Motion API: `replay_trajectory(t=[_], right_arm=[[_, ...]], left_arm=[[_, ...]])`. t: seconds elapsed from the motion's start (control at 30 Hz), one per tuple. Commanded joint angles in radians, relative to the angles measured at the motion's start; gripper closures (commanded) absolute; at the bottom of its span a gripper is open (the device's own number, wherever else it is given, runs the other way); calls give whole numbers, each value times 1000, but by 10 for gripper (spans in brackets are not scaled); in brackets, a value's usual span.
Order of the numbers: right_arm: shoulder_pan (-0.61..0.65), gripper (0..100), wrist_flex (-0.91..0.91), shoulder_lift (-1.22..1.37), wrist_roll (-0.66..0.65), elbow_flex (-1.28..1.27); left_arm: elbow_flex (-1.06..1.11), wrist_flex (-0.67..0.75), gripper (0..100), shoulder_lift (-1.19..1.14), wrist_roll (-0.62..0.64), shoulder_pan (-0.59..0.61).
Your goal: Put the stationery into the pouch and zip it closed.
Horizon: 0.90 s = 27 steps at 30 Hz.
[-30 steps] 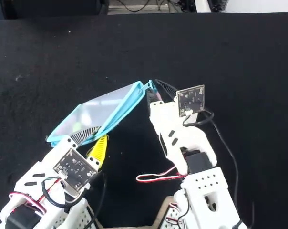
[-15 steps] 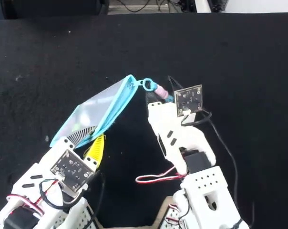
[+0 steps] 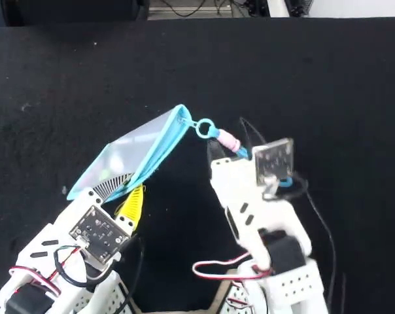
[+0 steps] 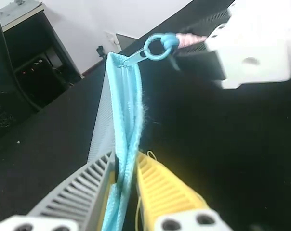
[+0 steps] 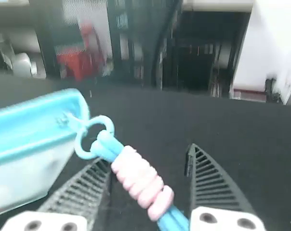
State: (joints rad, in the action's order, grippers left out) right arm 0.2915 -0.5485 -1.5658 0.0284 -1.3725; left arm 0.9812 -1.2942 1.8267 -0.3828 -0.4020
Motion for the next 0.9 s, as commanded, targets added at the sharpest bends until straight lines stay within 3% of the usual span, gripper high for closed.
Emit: replay_trajectory(t=[0.0,0.13,0.87], right_arm=[[9,794,-5,-216,3,-62],[12,794,-6,-341,3,-114],[14,794,26,-39,3,-10]], left_arm=[[-64,2,970,-3,11,-1],[-64,3,970,-3,11,-2],[-64,32,970,-3,17,7]])
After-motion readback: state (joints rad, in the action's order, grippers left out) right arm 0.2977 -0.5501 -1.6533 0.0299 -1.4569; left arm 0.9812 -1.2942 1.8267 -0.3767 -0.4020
